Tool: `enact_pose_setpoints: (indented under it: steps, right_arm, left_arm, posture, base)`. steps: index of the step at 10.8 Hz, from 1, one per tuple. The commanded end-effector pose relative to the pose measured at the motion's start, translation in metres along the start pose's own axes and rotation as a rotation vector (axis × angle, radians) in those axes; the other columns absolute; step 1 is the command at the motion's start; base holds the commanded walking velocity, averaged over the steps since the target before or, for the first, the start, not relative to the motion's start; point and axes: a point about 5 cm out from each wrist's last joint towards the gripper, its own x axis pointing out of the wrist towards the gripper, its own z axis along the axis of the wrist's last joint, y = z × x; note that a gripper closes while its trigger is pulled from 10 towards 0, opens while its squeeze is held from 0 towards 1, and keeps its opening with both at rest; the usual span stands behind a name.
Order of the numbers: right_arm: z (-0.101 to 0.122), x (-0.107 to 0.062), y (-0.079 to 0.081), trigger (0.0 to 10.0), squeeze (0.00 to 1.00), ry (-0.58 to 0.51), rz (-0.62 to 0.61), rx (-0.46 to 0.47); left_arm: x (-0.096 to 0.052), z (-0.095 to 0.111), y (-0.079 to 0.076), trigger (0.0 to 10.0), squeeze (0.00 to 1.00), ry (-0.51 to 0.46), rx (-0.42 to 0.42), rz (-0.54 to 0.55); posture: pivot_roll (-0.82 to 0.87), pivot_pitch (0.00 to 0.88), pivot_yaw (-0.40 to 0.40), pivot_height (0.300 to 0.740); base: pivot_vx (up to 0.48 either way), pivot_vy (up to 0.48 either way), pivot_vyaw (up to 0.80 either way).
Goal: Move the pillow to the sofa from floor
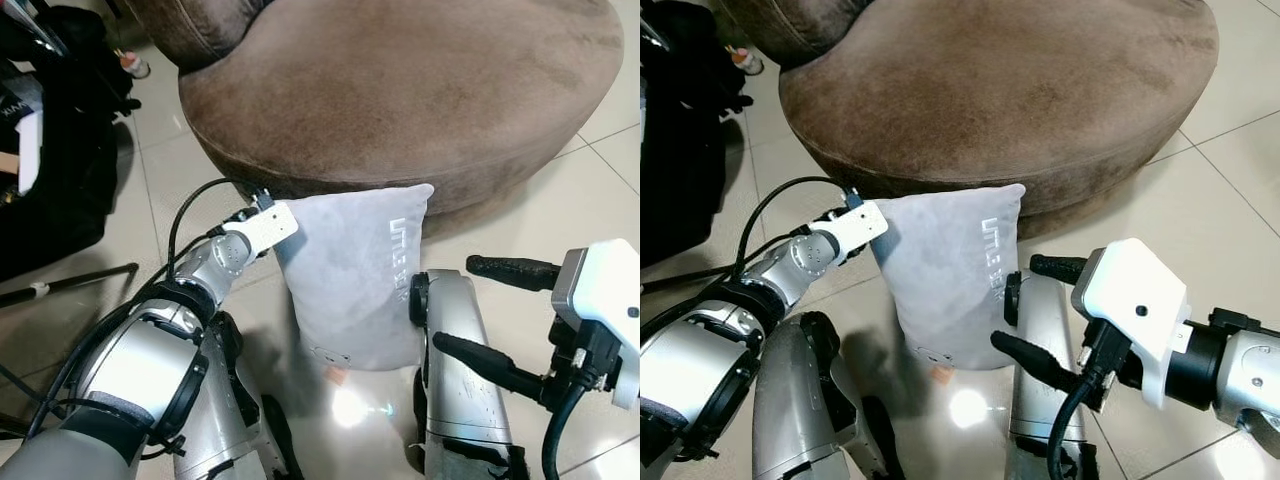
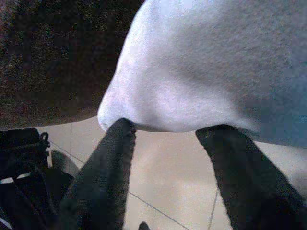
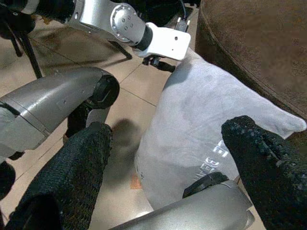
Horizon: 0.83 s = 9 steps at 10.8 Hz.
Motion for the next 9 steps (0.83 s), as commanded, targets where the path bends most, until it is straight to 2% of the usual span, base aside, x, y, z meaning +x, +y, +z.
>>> enact_pose_setpoints:
  steps: [1, 5, 6, 7, 9]
  right_arm:
    - [0.0026, -0.0001, 0.0052, 10.0, 0.00, 0.004, 0.014, -0.019]
    - [0.0017, -0.0012, 0.0072, 10.0, 0.00, 0.016, 0.022, 0.005]
    - [0.0012, -0.0010, 0.0072, 10.0, 0.00, 0.020, 0.021, 0.007]
    - [0.0009, -0.0008, 0.0073, 10.0, 0.00, 0.022, 0.020, 0.008]
    - [0.0002, -0.0003, 0.0084, 10.0, 0.00, 0.026, 0.021, 0.013]
  left_arm:
    - [-0.0005, -0.0052, -0.0009, 0.0, 0.00, 0.025, -0.018, -0.011]
    - [0.0002, -0.0014, -0.0022, 0.0, 0.00, 0.014, -0.015, -0.010]
    - [0.0003, -0.0016, -0.0011, 2.1, 0.00, 0.022, 0.037, 0.007]
    - [0.0002, -0.0020, -0.0004, 10.0, 0.00, 0.027, 0.072, 0.013]
    - [0.0001, -0.0020, 0.0006, 10.0, 0.00, 0.024, 0.078, 0.019]
  posture:
    - [-0.49, 0.332, 0.166, 0.412]
    - [-0.50, 0.354, 0.156, 0.412]
    - [-0.49, 0.352, 0.157, 0.412]
    - [-0.49, 0.352, 0.157, 0.412]
    - [-0.49, 0.338, 0.160, 0.412]
  base:
    - [0.000, 0.000, 0.00]
    - [0.000, 0.000, 0.00]
    - [0.000, 0.000, 0.00]
    - [0.000, 0.000, 0.00]
    - [0.000, 0.000, 0.00]
